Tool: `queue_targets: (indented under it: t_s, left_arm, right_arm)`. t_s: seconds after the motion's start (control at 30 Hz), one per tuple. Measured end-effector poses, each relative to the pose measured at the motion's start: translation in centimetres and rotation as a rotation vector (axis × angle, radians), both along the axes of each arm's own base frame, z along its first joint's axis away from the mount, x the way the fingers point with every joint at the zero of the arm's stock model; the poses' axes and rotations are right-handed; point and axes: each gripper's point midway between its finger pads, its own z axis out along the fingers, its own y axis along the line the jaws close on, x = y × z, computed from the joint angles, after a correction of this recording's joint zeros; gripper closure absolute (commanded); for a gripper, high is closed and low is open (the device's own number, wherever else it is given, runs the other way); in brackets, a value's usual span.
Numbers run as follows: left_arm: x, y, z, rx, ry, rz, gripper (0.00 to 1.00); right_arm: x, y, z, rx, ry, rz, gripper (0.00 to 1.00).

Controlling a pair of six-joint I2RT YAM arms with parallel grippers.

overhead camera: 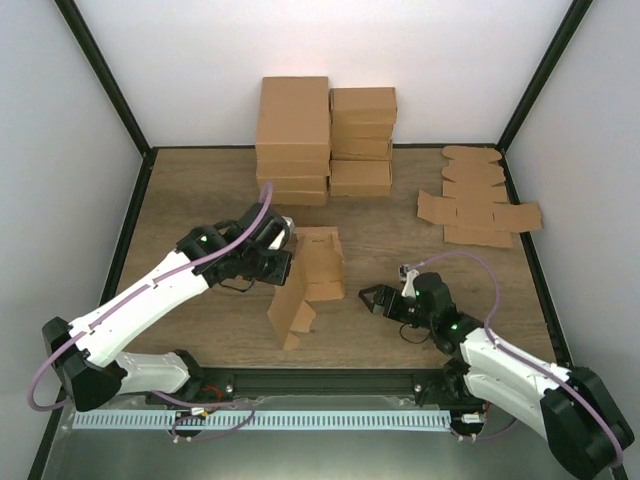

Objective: Fold the paper box

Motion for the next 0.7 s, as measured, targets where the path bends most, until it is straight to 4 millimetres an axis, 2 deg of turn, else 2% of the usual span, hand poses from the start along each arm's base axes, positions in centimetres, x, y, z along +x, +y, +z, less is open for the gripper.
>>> queue_targets:
  t_s: [0.07, 0.13, 0.3, 0.53, 0.7]
  left_arm:
    - [-0.2, -0.1, -0.7, -0.002, 0.011, -0.007, 0.96]
    - [-0.3, -0.2, -1.1, -0.008, 0.015, -0.014, 0.96]
    - [-0.1, -0.9, -1.3, -0.04, 0.003, -0.027, 0.96]
    - [0.1, -1.6, -1.4, -0.061, -0.004, -0.052, 0.96]
    - [0.1, -1.8, -1.4, -0.068, -0.005, -0.062, 0.91]
  right_arm:
    - [0.1, 0.6, 0.4, -0.005, 0.002, 0.04, 0.12]
    - [0.6, 1.2, 1.7, 0.008, -0.033, 0.063, 0.13]
    - [2.3, 1.8, 5.2, 0.047, -0.121, 0.08, 0.14]
    - [3.7, 2.7, 8.6, 0.06, -0.191, 0.105, 0.12]
    - [4.7, 3.1, 11.8, 0.036, -0.249, 0.121, 0.13]
